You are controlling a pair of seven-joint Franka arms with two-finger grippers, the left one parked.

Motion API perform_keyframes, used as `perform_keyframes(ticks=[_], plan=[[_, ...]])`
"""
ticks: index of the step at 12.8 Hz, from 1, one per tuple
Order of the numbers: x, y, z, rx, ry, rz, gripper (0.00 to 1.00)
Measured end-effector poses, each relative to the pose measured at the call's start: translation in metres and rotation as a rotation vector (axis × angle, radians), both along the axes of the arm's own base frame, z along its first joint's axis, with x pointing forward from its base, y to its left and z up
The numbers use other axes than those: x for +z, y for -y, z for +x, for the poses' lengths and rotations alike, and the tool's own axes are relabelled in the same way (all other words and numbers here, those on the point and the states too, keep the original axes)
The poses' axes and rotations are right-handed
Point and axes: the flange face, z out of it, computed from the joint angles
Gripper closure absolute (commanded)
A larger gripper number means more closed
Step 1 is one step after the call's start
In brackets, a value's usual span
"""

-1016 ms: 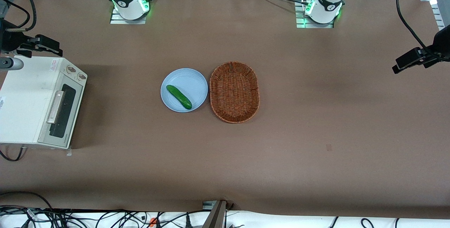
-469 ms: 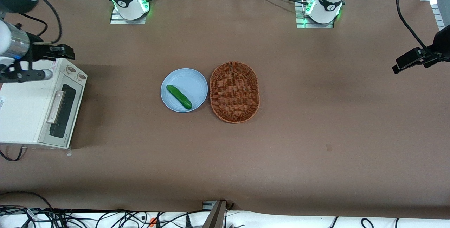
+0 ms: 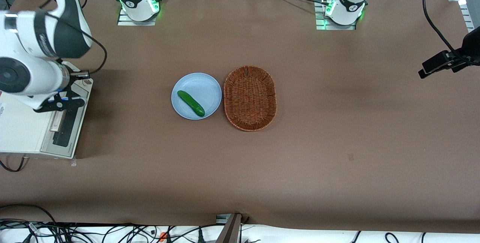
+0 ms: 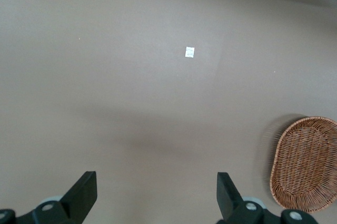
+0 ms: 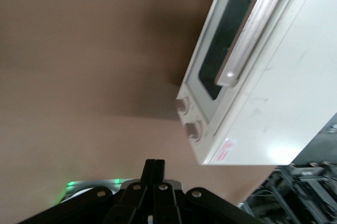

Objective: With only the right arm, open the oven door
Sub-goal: 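Move the right gripper over the toaster oven toward its door handle, then lower the right gripper onto the silver door handle and grasp it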

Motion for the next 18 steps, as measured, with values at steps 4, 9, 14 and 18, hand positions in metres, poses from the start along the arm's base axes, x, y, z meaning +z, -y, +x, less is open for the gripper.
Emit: perform_keyframes(ticks=[4,9,14,18], plan=[[-0.058,0.030,0.027,0.082,-0.004,-0.108,1.00],[-0.075,0.076,0.039,0.137,0.002,-0.115,1.00],[-0.091,0.076,0.045,0.165,0.006,-0.128,1.00],[-0.099,0.076,0.048,0.178,0.007,-0.134,1.00]])
